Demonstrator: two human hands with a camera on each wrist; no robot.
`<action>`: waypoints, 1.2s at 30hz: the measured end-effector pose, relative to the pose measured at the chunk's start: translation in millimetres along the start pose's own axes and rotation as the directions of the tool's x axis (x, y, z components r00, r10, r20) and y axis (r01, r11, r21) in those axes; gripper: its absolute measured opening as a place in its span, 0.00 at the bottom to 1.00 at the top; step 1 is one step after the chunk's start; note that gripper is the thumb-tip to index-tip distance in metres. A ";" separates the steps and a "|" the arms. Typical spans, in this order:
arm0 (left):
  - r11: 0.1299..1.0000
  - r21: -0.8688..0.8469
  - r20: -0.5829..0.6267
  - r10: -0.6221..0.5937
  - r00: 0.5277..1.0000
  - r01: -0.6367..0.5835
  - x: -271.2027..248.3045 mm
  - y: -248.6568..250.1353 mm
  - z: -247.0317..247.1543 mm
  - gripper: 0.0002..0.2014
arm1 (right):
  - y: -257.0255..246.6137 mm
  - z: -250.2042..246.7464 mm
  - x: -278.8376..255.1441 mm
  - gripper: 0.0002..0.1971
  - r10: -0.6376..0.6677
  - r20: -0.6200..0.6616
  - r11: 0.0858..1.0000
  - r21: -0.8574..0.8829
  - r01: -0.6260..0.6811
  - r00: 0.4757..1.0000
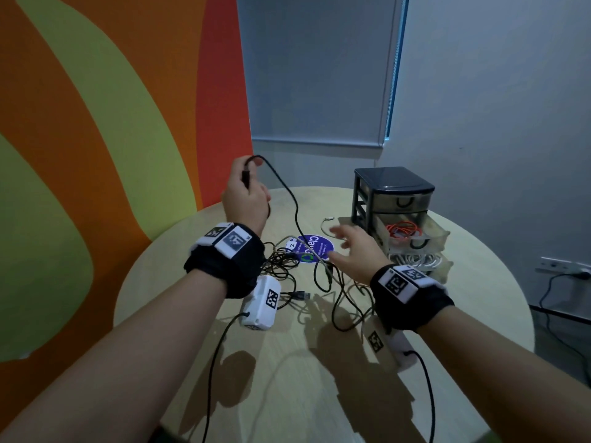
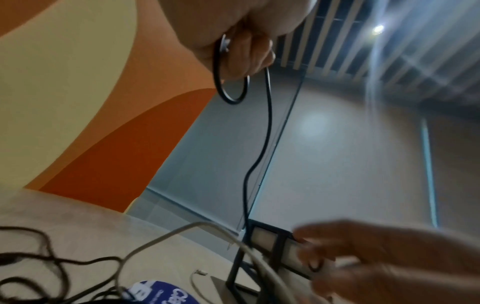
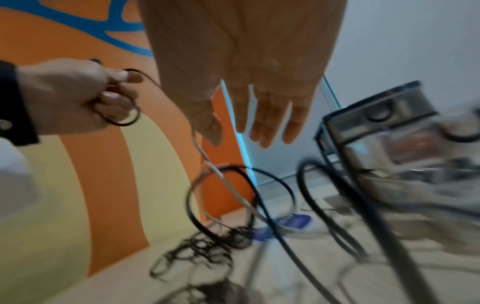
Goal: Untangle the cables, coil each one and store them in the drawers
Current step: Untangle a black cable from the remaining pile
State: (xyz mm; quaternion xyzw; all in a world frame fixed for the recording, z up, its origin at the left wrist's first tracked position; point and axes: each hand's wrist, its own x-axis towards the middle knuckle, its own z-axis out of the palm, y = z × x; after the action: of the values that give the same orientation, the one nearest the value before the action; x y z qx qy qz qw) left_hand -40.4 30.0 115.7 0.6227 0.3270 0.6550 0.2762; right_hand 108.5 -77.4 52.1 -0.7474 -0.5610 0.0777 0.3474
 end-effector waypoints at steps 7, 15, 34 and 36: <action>0.970 -0.233 0.103 -0.045 0.994 0.068 -21.4 23.6 18.1 0.09 | -36.3 -0.8 6.1 0.17 -0.059 0.215 0.970 0.242 0.005 0.975; 0.971 -0.236 0.234 0.087 0.968 -0.031 -41.8 25.7 13.0 0.09 | -27.6 2.2 10.8 0.36 0.110 0.172 0.958 0.244 -0.150 0.979; 0.997 0.081 0.582 -0.048 0.812 0.000 -53.3 2.1 23.6 0.13 | -65.3 -35.7 17.9 0.15 -0.117 -0.348 0.772 0.558 0.305 0.930; 0.991 0.135 0.547 -0.086 0.833 0.013 -50.7 5.3 26.8 0.20 | -66.9 -35.8 15.6 0.09 -0.146 -0.372 0.776 0.532 0.339 0.917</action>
State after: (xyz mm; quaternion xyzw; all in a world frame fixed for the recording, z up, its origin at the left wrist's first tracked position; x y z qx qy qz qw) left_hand -9.9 -10.1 87.9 0.7923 0.2902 0.4188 0.3357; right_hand 79.7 -70.3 123.6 -0.5263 -0.5405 0.0827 0.6512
